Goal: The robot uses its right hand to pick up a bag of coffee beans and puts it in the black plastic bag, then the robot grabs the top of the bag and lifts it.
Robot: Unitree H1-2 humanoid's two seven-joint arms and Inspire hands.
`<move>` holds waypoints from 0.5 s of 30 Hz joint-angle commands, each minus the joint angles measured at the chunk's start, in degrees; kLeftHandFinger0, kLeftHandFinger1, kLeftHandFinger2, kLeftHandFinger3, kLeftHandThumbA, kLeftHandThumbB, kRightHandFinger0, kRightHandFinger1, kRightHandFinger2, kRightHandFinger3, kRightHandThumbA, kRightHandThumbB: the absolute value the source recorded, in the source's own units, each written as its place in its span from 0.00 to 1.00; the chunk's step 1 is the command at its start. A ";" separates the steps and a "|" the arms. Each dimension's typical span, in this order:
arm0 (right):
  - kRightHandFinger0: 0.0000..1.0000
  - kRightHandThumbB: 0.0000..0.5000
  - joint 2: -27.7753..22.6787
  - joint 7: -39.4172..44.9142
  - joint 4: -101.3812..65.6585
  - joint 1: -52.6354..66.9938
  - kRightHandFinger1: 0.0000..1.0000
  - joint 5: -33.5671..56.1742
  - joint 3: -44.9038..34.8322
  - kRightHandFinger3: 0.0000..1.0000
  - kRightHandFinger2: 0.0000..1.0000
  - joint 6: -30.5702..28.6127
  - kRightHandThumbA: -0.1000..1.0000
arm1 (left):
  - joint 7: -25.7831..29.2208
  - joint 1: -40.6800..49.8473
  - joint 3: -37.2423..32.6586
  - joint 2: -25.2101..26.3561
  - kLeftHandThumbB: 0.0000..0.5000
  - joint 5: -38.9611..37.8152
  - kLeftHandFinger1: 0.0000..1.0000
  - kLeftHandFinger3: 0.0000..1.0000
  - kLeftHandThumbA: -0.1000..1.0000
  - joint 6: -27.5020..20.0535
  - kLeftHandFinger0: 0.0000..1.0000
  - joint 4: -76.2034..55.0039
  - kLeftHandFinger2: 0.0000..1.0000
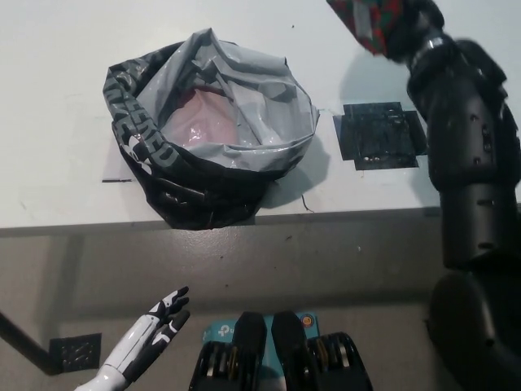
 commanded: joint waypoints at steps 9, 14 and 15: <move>0.00 0.28 3.12 5.80 3.58 -16.86 0.34 -0.57 13.58 1.00 0.77 -0.08 0.00 | -0.75 -1.30 -0.65 1.52 0.28 1.30 1.00 1.00 1.00 -2.24 1.00 -0.80 1.00; 0.00 0.33 3.24 7.86 10.47 -18.27 0.28 -6.35 17.82 0.86 0.71 -3.76 0.00 | -0.91 -1.58 -0.76 1.43 0.29 1.62 1.00 1.00 1.00 -2.05 1.00 -0.75 1.00; 0.00 0.32 3.11 8.43 11.78 -18.47 0.26 -7.13 18.56 0.79 0.69 -4.60 0.00 | -0.94 -1.61 -0.82 1.43 0.29 1.77 1.00 1.00 1.00 -2.16 1.00 -0.78 1.00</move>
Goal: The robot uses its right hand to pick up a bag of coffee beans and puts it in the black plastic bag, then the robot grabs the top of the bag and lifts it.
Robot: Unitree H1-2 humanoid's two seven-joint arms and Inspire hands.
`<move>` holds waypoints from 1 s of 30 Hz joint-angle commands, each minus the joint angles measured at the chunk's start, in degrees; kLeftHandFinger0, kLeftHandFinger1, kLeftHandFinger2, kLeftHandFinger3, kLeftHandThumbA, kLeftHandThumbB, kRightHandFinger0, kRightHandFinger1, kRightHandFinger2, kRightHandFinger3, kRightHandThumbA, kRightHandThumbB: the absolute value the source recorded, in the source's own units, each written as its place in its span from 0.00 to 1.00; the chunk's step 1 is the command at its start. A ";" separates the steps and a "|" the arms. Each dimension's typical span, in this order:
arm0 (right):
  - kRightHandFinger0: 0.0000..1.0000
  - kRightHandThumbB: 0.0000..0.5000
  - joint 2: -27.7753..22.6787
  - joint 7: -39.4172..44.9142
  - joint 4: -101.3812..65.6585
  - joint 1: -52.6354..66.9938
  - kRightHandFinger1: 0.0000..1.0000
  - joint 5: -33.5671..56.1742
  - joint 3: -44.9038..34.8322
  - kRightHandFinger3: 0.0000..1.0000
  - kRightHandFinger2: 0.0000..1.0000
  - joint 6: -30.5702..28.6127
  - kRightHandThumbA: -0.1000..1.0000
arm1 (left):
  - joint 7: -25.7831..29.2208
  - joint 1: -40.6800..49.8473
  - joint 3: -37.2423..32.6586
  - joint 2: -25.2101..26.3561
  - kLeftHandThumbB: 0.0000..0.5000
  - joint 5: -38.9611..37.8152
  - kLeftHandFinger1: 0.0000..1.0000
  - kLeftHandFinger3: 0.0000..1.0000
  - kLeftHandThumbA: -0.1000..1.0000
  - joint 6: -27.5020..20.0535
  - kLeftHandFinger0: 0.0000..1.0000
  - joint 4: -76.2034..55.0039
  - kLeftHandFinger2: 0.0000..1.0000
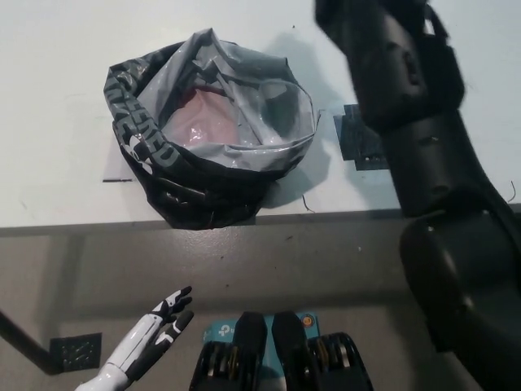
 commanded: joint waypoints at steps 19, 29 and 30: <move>0.00 0.28 -1.45 6.79 22.42 -8.09 0.33 -23.71 17.65 0.74 0.76 -17.53 0.00 | -1.26 -1.78 -0.44 1.57 0.31 0.35 1.00 1.00 1.00 -4.35 1.00 0.51 1.00; 0.01 0.27 -2.85 6.89 22.40 -8.11 0.47 -33.36 24.57 0.63 0.81 -20.30 0.00 | -1.49 -1.93 -0.51 1.49 0.33 0.15 1.00 1.00 1.00 -4.57 1.00 0.79 1.00; 0.02 0.29 -2.87 6.63 22.29 -8.09 0.49 -33.97 25.00 0.64 0.82 -20.13 0.00 | -1.49 -1.91 -0.46 1.39 0.33 0.07 1.00 1.00 1.00 -4.20 1.00 0.66 1.00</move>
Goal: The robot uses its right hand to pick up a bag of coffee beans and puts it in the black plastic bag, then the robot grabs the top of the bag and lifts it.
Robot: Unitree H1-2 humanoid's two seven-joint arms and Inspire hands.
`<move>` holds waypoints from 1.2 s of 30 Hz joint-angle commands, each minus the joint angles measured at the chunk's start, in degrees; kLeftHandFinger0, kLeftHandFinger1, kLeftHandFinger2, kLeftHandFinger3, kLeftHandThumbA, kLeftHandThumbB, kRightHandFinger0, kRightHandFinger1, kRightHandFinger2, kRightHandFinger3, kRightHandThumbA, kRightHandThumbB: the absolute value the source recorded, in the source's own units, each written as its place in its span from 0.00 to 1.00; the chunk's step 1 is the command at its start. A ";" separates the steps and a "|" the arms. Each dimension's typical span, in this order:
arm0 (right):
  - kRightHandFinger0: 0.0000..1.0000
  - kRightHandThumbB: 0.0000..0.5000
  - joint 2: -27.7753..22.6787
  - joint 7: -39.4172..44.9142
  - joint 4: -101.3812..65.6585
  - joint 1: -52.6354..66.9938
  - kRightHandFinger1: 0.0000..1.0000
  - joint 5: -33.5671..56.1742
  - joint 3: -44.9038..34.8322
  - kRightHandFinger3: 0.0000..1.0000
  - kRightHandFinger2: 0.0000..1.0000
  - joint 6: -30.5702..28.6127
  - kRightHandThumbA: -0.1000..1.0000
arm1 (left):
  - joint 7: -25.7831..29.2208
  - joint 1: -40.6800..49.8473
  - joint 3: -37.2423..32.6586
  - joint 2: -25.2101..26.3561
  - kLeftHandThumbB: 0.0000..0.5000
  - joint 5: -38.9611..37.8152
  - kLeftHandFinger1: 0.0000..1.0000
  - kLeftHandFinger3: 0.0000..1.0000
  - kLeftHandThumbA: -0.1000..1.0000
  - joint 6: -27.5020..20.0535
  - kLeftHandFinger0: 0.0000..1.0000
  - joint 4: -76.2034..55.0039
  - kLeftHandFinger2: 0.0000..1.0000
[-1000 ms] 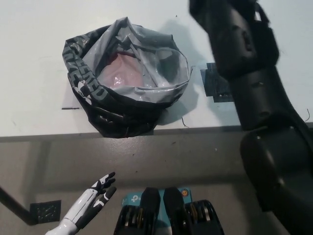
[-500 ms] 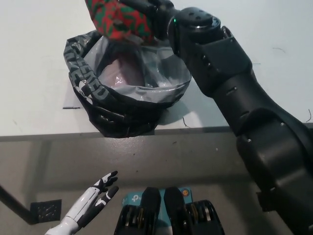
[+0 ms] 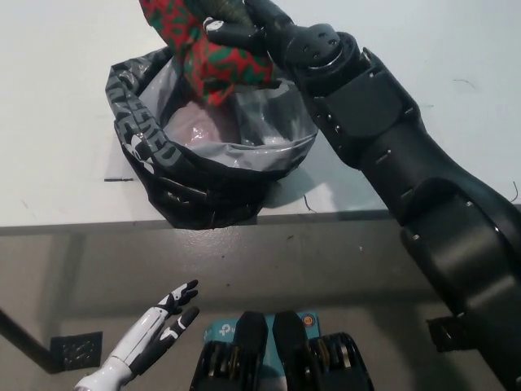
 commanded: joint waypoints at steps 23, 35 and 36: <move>0.00 0.32 -1.23 0.92 -3.82 -1.07 0.44 -20.67 10.98 0.87 0.81 -15.16 0.00 | -1.77 -1.00 -0.47 1.86 0.37 0.26 1.00 1.00 1.00 -0.46 1.00 -1.49 1.00; 0.00 0.31 -1.58 1.42 -1.46 0.85 0.31 -25.34 12.45 0.77 0.63 -17.58 0.00 | -2.26 -1.10 -0.16 1.72 0.38 0.22 1.00 1.00 1.00 0.77 1.00 -1.95 1.00; 0.00 0.31 -1.63 1.54 -1.39 1.00 0.34 -25.73 12.53 0.80 0.66 -17.67 0.00 | -2.26 -1.10 -0.20 1.72 0.39 0.45 1.00 1.00 1.00 1.00 1.00 -1.97 1.00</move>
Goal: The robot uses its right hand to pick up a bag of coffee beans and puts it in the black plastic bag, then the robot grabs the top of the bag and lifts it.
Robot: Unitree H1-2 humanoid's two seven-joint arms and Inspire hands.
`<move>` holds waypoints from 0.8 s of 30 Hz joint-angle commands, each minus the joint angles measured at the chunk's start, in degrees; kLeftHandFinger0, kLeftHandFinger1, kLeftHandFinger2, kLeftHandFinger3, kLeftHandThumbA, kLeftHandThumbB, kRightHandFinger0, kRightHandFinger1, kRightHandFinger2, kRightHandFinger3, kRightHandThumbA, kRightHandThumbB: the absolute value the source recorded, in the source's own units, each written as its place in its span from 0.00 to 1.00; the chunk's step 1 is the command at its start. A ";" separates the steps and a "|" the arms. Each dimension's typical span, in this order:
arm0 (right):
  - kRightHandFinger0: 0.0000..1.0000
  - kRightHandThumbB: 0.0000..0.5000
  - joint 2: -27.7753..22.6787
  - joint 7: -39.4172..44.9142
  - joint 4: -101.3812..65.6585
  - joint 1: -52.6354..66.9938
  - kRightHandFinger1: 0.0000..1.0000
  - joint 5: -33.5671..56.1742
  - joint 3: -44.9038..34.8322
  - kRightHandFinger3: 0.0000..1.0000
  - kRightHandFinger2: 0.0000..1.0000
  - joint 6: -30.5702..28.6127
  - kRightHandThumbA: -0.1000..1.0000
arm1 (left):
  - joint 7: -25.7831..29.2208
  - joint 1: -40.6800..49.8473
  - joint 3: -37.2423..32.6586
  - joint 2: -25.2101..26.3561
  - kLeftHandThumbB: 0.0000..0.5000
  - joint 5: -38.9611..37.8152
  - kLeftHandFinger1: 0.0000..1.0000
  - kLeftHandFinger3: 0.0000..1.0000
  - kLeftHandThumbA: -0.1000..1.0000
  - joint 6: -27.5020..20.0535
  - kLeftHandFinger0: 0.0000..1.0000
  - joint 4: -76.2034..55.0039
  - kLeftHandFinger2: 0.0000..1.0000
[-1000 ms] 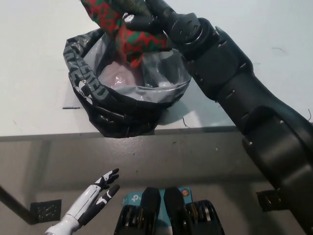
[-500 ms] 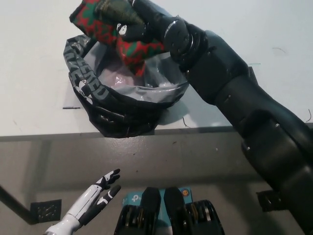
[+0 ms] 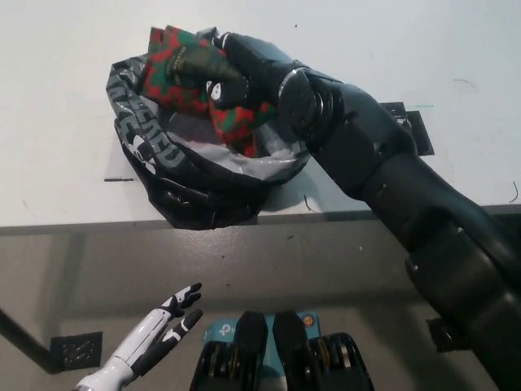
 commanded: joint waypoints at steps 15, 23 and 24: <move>1.00 0.96 -3.42 -1.50 -5.06 -2.71 1.00 -13.42 7.43 1.00 1.00 -9.80 0.62 | -1.17 -1.11 -0.02 1.51 0.37 0.42 1.00 1.00 1.00 1.12 1.00 -2.49 1.00; 1.00 1.00 -4.16 -4.33 -7.51 -1.91 1.00 -16.71 7.84 1.00 1.00 -10.85 0.73 | -1.49 -1.15 -0.22 1.74 0.34 1.06 1.00 1.00 1.00 2.34 1.00 -3.32 1.00; 1.00 1.00 -4.25 -5.68 -7.33 -2.08 1.00 -17.60 7.92 1.00 1.00 -11.07 0.83 | -1.58 -1.18 -0.19 1.78 0.36 1.02 1.00 1.00 1.00 2.62 1.00 -3.47 1.00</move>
